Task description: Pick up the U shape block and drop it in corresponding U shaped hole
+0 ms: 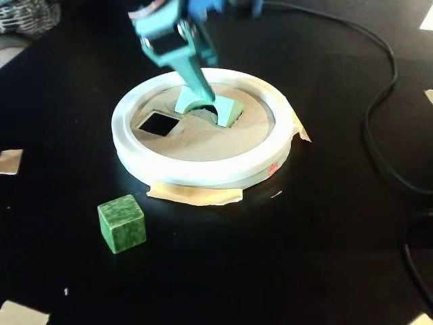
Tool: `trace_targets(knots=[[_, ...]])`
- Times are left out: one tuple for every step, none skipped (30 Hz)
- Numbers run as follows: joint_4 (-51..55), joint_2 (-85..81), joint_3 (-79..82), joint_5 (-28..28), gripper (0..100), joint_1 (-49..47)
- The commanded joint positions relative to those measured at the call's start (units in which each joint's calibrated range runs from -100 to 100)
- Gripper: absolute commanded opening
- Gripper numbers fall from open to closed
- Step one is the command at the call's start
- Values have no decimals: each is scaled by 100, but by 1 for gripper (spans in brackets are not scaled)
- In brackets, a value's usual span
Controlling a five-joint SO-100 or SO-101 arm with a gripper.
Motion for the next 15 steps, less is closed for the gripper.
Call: trace_targets(knots=[[316,-891,-601,-24,59,-111],[316,-891,-683,-24,59,-199],[316,-802,-838,-29,59,-323],[316,-775,-974,-29,59,-411],[316,-703,-1202,-29,59,-511],[316,-623,-1321,-34,59,-548],[316,-533,-1430,-34,59,-598],[316,-417,-1557,-73,59,-636],[316,-327,-1657,-151,59,-673],[316,-166,-1785,-322,59,-785],[316,-94,-1821,-386,59,-873],[316,-67,-1840,-410,59,-935],[316,-40,-1831,-444,59,-973],[316,-31,-1767,-474,59,-985],[406,-22,-1749,-479,59,-985]])
